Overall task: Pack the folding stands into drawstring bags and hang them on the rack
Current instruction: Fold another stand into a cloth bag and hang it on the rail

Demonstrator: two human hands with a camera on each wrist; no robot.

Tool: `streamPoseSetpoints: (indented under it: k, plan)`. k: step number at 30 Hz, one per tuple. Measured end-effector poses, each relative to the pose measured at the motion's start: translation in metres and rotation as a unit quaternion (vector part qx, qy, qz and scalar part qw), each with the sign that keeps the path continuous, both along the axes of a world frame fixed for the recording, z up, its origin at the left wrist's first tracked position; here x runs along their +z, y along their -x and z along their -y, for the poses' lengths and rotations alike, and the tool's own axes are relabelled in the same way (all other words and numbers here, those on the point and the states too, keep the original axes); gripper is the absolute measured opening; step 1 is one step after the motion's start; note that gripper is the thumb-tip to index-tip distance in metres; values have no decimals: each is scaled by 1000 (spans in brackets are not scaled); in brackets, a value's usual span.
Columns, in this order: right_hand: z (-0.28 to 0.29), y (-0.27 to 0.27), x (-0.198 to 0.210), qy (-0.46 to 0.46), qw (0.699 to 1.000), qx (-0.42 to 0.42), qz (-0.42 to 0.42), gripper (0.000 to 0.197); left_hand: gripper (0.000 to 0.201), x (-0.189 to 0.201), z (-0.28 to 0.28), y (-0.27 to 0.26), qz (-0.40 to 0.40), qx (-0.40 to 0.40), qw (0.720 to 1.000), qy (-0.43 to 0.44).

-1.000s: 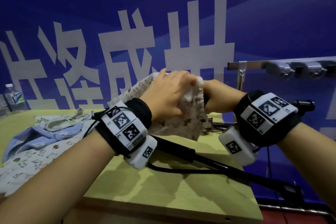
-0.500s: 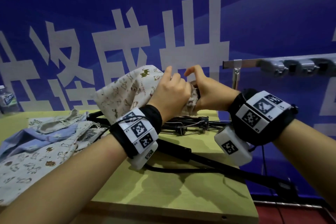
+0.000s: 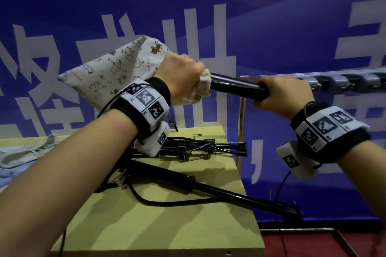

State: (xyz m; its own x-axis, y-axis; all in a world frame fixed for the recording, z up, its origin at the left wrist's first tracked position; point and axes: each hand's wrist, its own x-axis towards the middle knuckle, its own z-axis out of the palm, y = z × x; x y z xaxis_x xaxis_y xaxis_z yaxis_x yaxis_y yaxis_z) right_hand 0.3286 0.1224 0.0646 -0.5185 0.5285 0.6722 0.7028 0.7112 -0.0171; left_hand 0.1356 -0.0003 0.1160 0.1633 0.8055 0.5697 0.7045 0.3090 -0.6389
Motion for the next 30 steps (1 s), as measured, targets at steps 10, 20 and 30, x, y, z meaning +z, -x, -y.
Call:
streamPoseSetpoints:
  k: [10,20,30]
  plan:
    - [-15,-104,-1,46,992,-20,-115,38,24,25,-54,-83,-89,-120,989,-2]
    - [-53,-140,-42,108,978,58,-170,27,15,-9,-88,-110,-7,-70,995,69]
    - [-69,-94,-111,136,969,23,-205,30,19,-52,-104,-97,-34,-14,992,122]
